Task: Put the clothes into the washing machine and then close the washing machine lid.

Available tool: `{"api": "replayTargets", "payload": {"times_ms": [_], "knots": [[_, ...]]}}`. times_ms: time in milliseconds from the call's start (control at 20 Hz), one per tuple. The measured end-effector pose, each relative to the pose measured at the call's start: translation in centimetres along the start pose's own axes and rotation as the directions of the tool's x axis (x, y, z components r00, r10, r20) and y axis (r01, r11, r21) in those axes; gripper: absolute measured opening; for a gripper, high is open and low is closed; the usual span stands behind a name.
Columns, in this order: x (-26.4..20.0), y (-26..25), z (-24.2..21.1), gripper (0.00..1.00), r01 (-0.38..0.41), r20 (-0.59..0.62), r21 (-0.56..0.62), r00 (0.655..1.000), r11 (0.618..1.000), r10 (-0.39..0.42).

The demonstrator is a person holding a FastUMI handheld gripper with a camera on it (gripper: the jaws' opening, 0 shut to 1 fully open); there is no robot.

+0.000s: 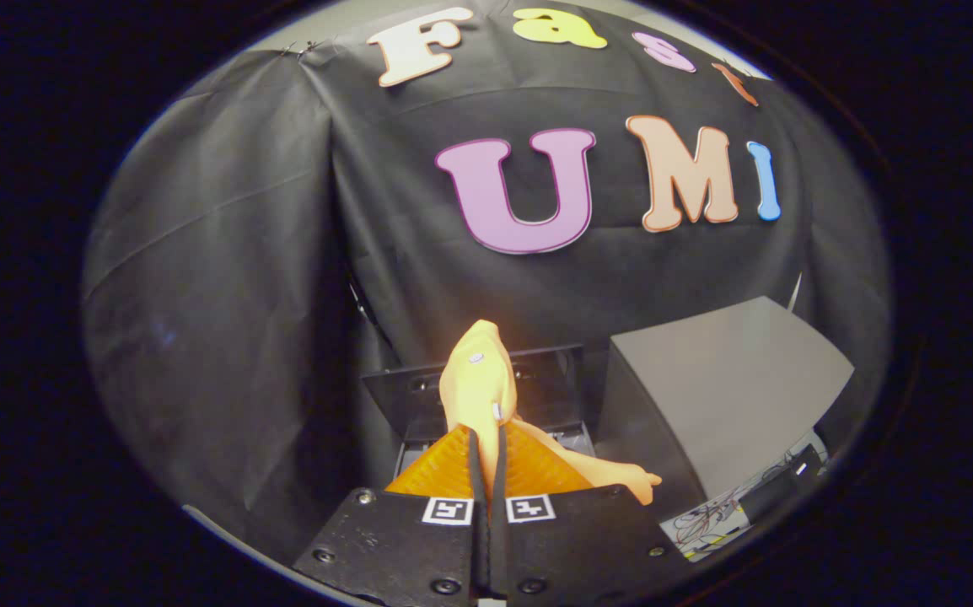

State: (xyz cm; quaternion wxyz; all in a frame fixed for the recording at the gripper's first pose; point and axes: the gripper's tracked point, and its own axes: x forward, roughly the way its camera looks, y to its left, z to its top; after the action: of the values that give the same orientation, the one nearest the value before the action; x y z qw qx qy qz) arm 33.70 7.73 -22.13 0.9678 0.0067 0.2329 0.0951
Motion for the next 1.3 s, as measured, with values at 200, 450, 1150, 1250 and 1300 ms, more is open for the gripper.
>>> {"api": "replayTargets", "payload": {"times_ms": [200, 450, 1150, 1250, 1300], "knots": [[2.5, 0.8, -5.2, 0.01, 0.001, -0.065, 0.014, 0.998, 1.000, 0.000], [4.8, 0.7, -10.1, 0.01, 0.034, -0.127, 0.033, 0.991, 0.999, -0.029], [15.0, 1.7, -16.1, 0.01, 0.042, -0.159, 0.002, 0.986, 0.999, -0.041], [16.0, 1.9, -16.8, 0.01, 0.037, -0.153, -0.003, 0.987, 0.999, -0.037], [16.3, 2.0, -17.1, 0.01, 0.035, -0.156, -0.008, 0.987, 0.999, -0.035]]}}
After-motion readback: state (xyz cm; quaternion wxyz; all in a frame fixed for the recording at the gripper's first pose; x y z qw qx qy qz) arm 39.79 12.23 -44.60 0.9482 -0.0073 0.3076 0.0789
